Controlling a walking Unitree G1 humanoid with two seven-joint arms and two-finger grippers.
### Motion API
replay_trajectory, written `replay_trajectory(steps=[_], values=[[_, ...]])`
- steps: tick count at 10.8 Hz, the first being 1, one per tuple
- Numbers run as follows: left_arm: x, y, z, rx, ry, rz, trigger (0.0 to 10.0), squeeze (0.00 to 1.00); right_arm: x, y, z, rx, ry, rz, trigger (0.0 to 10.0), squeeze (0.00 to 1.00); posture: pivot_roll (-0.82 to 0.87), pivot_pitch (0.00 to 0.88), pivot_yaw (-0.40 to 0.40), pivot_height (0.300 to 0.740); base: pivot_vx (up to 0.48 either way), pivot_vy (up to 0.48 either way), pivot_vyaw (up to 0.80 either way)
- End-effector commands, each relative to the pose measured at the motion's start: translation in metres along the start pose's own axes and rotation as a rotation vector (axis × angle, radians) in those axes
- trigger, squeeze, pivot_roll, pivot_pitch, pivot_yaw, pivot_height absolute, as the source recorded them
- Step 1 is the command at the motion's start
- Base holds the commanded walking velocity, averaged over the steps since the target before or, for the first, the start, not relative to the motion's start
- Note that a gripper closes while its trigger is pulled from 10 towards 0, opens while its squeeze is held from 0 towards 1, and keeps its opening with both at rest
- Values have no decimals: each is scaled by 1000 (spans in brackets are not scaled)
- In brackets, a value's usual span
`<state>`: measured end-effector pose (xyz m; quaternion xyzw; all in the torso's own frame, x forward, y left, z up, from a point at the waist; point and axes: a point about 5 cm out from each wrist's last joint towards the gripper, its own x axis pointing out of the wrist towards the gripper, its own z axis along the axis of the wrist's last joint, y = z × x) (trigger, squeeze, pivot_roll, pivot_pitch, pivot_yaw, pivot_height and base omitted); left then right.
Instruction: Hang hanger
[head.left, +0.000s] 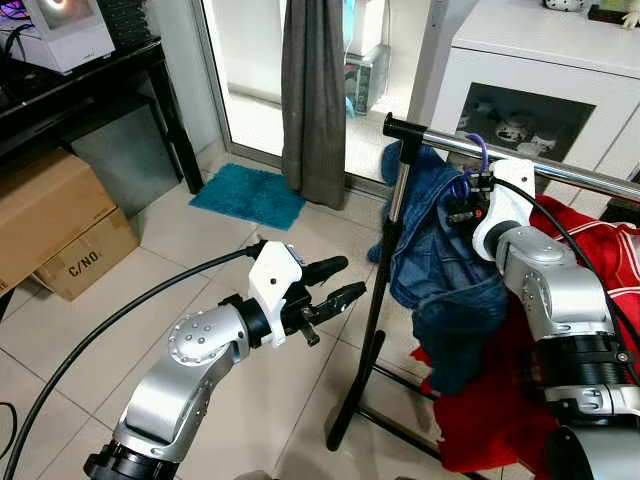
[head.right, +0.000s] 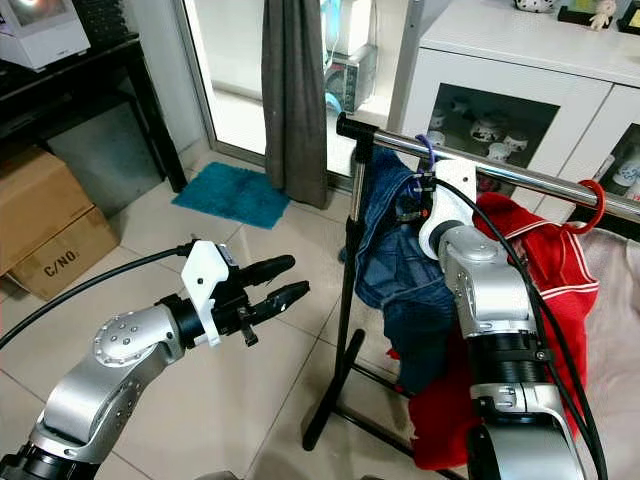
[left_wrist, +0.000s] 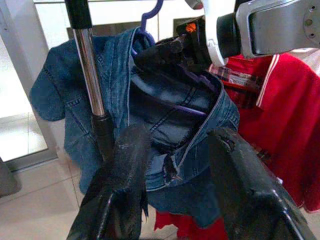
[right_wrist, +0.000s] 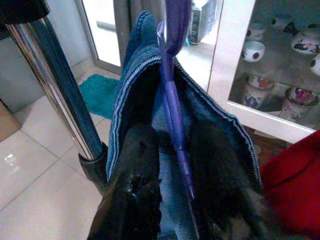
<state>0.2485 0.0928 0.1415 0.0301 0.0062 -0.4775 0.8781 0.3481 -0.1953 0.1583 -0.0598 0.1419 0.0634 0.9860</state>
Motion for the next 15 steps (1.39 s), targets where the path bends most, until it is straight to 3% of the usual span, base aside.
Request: replay_trajectory(steps=[1, 3, 4, 5, 7, 12, 15], values=[[2, 0, 3, 21, -3, -14, 10000, 0, 0, 0, -4, -2, 19, -4, 10000, 0, 28, 0, 41, 740, 0, 0, 0], [2, 0, 3, 21, -2, -14, 10000, 0, 1, 2, -4, 6, 19, 8, 10000, 0, 30, 0, 40, 740, 0, 0, 0], [2, 0, 3, 21, -1, -13, 10000, 0, 2, 4, -5, 19, 21, 23, 8941, 0, 31, 0, 41, 740, 0, 0, 0], [1, 0, 3, 21, -1, -13, 10000, 0, 2, 6, -6, 26, 23, 35, 4510, 0, 33, 0, 40, 740, 0, 0, 0], [1, 1, 3, 22, 0, -11, 10000, 0, 4, 10, -10, 32, 35, 71, 0, 0, 38, 0, 38, 740, 0, 0, 0], [2, 4, 3, 32, 10, 11, 10000, 0, 3, 3, -4, 57, 3, 46, 0, 0, 37, 0, 41, 740, 0, 0, 0], [3, 22, -3, 59, 62, 182, 10000, 0, -9, -3, 13, 40, -134, 45, 0, 0, 31, 0, 38, 740, 0, 0, 0]])
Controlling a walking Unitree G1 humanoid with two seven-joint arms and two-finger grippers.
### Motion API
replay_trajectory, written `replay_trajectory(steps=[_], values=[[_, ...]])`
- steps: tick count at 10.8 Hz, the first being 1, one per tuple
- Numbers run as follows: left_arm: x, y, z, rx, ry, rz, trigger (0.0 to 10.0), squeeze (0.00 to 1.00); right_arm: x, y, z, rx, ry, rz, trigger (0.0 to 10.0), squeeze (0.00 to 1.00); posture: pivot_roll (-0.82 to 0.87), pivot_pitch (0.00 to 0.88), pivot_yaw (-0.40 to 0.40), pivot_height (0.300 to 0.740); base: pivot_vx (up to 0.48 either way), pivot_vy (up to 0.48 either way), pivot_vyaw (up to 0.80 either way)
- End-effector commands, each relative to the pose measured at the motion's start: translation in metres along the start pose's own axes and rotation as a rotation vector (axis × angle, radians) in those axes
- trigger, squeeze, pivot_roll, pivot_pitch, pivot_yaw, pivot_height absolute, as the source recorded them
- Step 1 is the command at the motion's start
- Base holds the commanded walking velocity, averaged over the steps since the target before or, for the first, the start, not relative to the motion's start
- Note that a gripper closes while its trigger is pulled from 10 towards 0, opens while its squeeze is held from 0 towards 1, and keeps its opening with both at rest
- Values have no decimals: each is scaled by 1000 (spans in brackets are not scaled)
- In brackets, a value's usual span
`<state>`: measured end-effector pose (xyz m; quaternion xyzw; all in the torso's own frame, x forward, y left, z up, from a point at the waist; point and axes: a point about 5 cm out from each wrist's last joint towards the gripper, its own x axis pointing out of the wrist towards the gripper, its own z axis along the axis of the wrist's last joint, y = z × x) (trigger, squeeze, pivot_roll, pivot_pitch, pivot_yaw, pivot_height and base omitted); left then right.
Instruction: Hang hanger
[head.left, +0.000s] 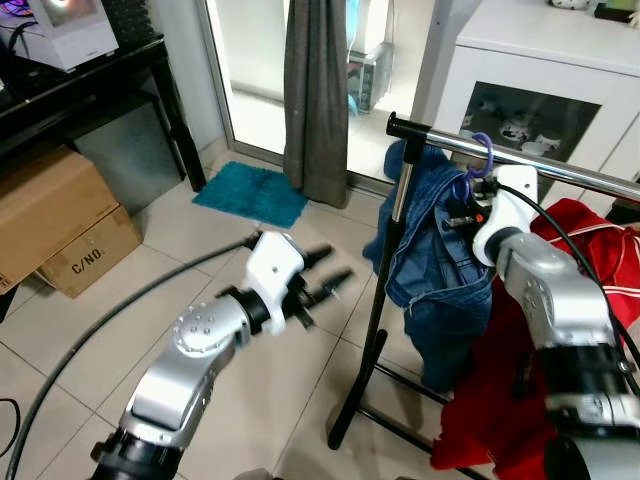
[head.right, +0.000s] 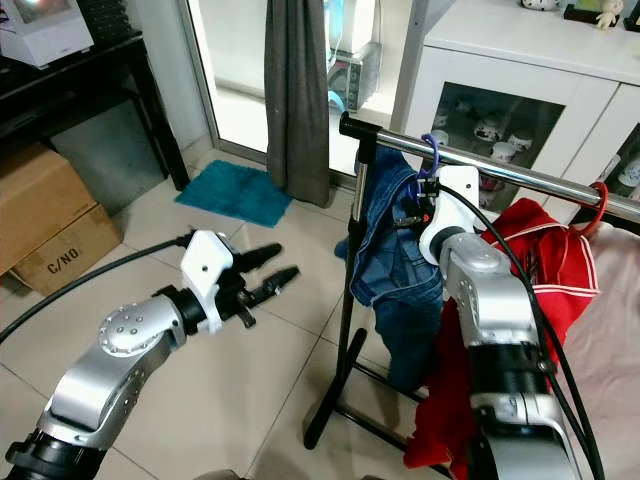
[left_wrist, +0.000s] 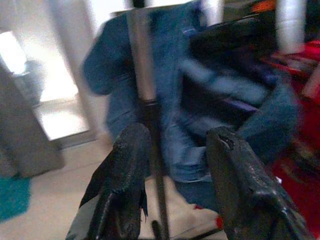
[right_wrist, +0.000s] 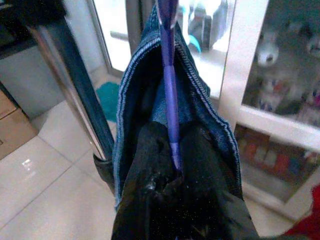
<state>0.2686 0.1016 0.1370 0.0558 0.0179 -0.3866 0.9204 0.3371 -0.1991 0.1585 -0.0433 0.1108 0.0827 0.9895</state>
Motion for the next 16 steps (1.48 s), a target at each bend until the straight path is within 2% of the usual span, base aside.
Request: replay_trajectory(steps=[1, 4, 5, 6, 8, 12, 16], values=[[-1, 8, 2, 6, -7, 56, 10000, 0, -9, -5, 21, -23, -107, -3, 0, 0, 21, 0, 35, 740, 0, 0, 0], [1, 5, -3, -7, -9, 88, 10000, 0, -39, -13, 22, -81, -138, 22, 0, 0, -4, 0, 31, 740, 0, 0, 0], [2, 1, -5, -12, -2, 81, 10000, 0, -51, -8, 10, -132, -56, 79, 0, 0, -11, 0, 32, 740, 0, 0, 0], [3, -2, -7, -12, 10, 68, 10000, 0, -57, -4, 0, -141, -19, 86, 0, 0, -15, 0, 35, 740, 0, 0, 0], [4, -5, -9, -12, 18, 69, 10000, 0, -67, 3, -13, -107, 3, 62, 0, 0, -16, 0, 26, 740, 0, 0, 0], [0, -4, -11, -26, 29, 95, 10000, 0, -73, 15, -32, -47, 27, 24, 0, 0, -9, 0, 18, 740, 0, 0, 0], [0, -2, -11, -25, 35, 96, 10000, 0, -72, 20, -35, -41, 33, 28, 0, 0, -8, 0, 26, 740, 0, 0, 0]])
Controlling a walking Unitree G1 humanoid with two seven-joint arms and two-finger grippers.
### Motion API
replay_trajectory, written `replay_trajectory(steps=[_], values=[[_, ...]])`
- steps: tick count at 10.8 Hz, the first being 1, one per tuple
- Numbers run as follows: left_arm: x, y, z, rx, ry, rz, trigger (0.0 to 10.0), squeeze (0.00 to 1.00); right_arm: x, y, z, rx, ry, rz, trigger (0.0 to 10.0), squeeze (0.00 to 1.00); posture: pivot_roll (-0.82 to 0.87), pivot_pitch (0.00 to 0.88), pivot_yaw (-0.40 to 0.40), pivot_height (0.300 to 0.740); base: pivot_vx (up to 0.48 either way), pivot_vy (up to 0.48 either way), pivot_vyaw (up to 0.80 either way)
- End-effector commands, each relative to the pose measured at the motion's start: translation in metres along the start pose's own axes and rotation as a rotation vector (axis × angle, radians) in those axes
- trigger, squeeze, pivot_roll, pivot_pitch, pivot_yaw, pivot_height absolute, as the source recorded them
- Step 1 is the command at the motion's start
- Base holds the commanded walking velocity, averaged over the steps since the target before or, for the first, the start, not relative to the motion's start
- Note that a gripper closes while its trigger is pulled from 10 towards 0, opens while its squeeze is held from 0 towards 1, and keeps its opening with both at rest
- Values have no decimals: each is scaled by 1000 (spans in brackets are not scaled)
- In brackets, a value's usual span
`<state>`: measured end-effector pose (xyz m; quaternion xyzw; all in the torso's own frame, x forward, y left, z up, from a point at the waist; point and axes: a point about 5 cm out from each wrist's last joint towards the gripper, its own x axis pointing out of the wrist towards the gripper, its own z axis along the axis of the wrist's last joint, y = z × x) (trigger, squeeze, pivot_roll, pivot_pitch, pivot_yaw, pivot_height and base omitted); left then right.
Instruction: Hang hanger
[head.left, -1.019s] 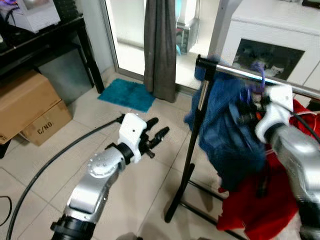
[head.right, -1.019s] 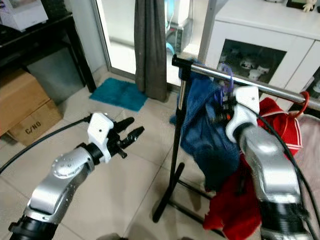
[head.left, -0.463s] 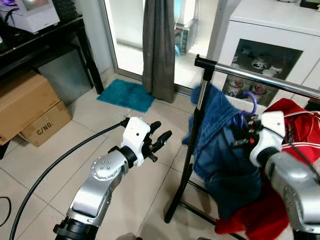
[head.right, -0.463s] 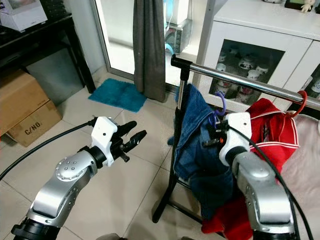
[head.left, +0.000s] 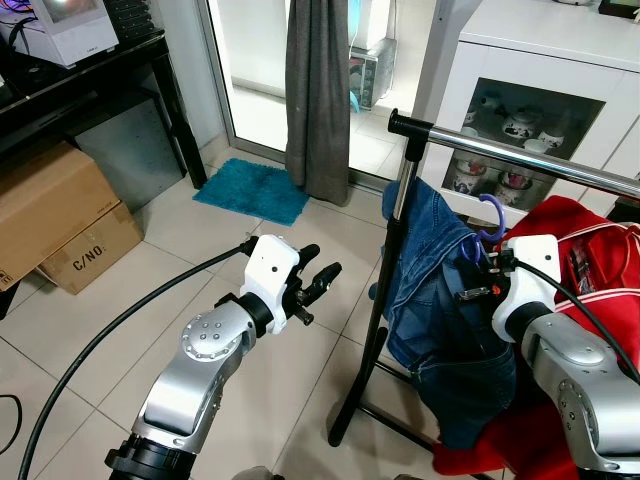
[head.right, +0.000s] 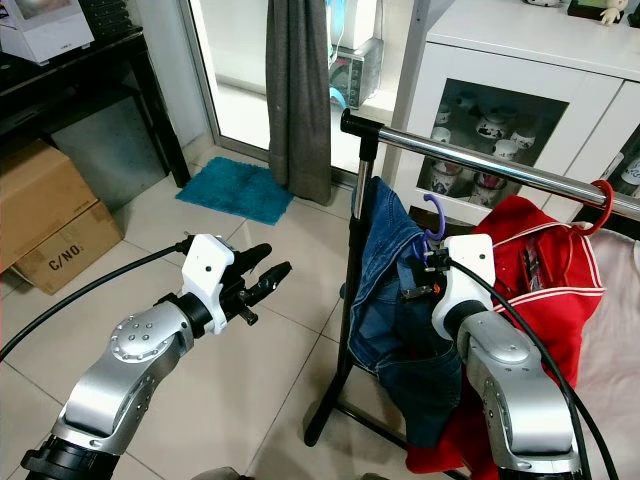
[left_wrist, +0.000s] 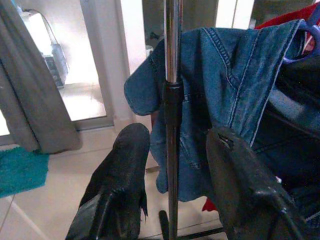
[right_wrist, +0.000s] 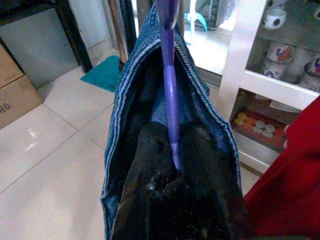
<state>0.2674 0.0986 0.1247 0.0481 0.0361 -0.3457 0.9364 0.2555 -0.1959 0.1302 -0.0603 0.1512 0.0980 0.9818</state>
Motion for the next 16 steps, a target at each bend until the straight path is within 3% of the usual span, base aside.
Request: replay_trajectory(steps=[1, 13, 16], values=[[-2, 2, 1, 7, 3, 9, 10000, 0, -1, 1, 10, -11, -52, -1, 0, 0, -8, 0, 27, 740, 0, 0, 0], [-2, 3, 0, 23, 9, 11, 10000, 0, 6, 9, 9, -16, -53, 30, 0, 0, -1, 0, 14, 740, 0, 0, 0], [-2, 3, 0, 25, 13, 7, 10000, 0, 8, 9, 9, -19, -55, 34, 0, 0, -2, 0, 17, 740, -263, 0, 0]])
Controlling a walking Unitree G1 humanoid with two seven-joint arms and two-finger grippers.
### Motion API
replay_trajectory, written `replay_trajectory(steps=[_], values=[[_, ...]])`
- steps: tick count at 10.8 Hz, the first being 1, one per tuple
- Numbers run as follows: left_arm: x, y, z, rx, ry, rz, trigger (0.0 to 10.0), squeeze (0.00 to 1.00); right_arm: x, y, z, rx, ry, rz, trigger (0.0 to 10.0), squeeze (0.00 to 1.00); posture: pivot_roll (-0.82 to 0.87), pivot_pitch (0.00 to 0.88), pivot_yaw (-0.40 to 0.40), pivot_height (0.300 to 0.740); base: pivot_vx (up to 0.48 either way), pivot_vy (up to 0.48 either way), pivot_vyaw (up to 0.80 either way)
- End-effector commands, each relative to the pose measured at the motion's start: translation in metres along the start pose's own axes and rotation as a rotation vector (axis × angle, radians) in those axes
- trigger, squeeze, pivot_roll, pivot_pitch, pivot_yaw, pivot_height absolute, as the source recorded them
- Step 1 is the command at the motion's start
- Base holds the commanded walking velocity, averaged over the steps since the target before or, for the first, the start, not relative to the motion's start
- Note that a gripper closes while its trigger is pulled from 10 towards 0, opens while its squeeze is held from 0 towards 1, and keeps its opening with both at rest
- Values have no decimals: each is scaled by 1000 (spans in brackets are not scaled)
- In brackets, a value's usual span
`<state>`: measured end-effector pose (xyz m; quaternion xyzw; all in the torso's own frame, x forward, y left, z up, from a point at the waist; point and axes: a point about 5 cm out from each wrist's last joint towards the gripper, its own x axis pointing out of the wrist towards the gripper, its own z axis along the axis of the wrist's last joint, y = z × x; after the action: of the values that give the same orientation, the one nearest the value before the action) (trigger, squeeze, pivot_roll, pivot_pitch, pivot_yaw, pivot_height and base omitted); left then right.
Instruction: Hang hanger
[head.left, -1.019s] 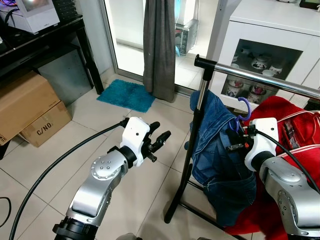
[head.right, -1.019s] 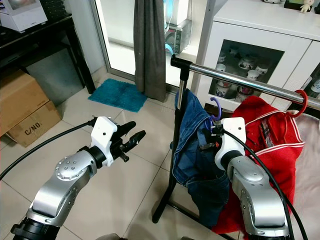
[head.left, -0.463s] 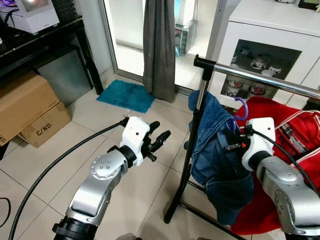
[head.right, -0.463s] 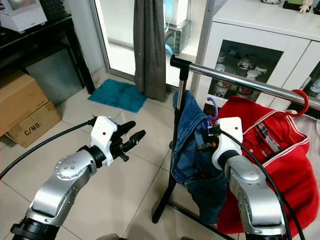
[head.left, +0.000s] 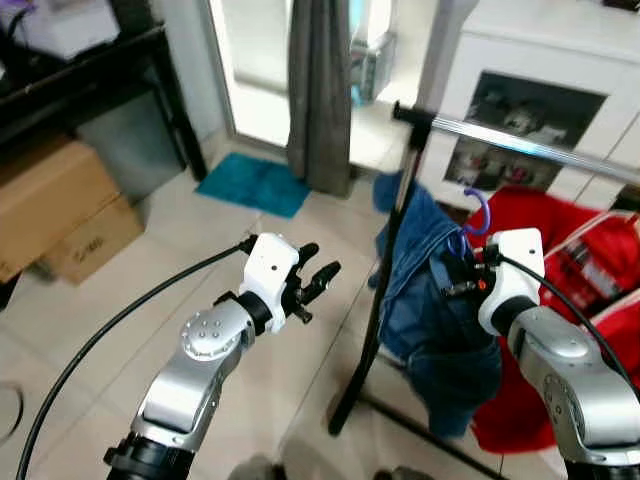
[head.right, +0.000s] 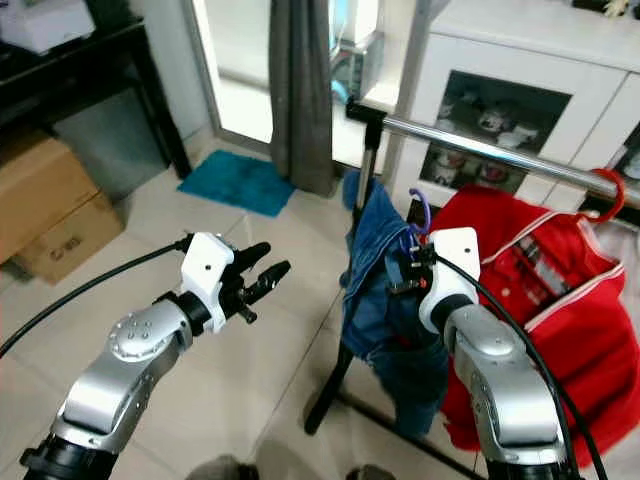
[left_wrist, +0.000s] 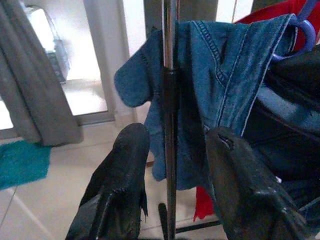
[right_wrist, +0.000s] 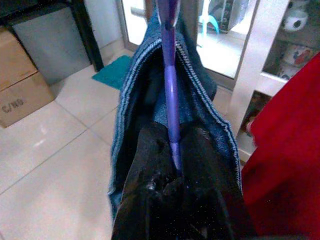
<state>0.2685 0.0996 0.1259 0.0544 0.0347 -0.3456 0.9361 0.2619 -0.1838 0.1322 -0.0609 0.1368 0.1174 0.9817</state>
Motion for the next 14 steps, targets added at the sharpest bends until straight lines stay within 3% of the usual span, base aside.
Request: replay_trajectory(steps=[1, 7, 10, 11, 12, 14], values=[[-2, 2, -1, 12, 11, 6, 10000, 0, 1, 0, 4, -10, -24, -1, 0, 0, -2, 0, 17, 740, -262, 0, 0], [-1, 2, 0, 17, 13, 9, 10000, 0, 4, 1, 6, -15, -29, 2, 0, 0, 5, 1, 6, 740, -261, 0, 0], [0, 7, -1, -16, 25, 49, 10000, 0, 12, 10, 13, -14, -48, 39, 0, 0, 11, 8, -2, 740, 0, 0, 0], [0, 8, -1, -32, 17, 37, 10000, 204, 14, 13, 15, -13, -54, 55, 0, 0, 16, 12, -7, 740, 0, 0, 0], [0, 7, 2, -52, -6, 23, 10000, 1000, 16, 16, 17, -13, -60, 70, 0, 0, 23, 15, -12, 740, 0, 0, 0], [7, 3, 8, -11, -28, -23, 10000, 1000, 20, 24, 20, -10, -66, 97, 0, 0, 27, 19, -18, 740, 0, 0, 0]])
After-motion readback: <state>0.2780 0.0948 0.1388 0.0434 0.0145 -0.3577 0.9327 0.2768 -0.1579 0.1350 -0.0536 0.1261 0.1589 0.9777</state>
